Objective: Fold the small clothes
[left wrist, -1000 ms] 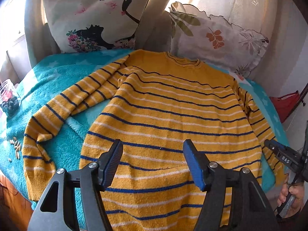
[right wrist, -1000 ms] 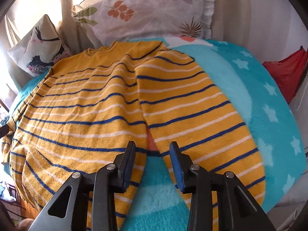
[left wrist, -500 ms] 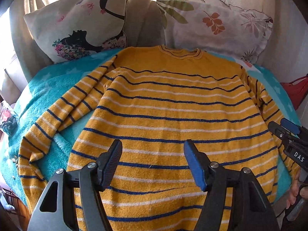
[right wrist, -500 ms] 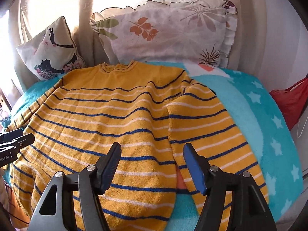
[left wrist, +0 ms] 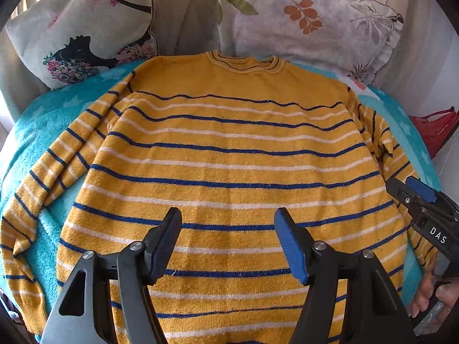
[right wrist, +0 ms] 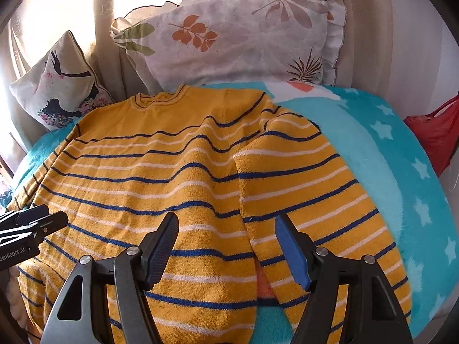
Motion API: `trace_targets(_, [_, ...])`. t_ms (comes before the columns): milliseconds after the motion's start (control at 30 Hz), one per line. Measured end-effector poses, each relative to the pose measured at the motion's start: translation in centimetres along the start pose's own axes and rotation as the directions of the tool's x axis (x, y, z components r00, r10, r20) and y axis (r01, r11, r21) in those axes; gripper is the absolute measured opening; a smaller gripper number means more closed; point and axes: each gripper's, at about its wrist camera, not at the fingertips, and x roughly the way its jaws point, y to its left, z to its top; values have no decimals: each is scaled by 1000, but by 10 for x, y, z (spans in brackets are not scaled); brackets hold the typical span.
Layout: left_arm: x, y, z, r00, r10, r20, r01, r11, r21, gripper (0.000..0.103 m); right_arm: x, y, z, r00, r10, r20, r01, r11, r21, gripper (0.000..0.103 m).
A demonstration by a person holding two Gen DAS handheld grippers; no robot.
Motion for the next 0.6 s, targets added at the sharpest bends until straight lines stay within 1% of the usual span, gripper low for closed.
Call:
trace_targets(200, [9, -6, 1, 1000, -19, -23, 19, 1000, -17, 66, 1, -8, 4, 1000, -11, 10, 11, 1000, 18, 76])
trace_targets(367, [18, -11, 0, 998, -26, -51, 25, 999, -23, 67, 6, -11, 4, 1000, -12, 0, 12, 999, 34, 76])
trace_targets(600, [23, -10, 1, 998, -23, -58, 21, 999, -32, 67, 10, -14, 6, 1000, -8, -6, 8, 999, 45, 76])
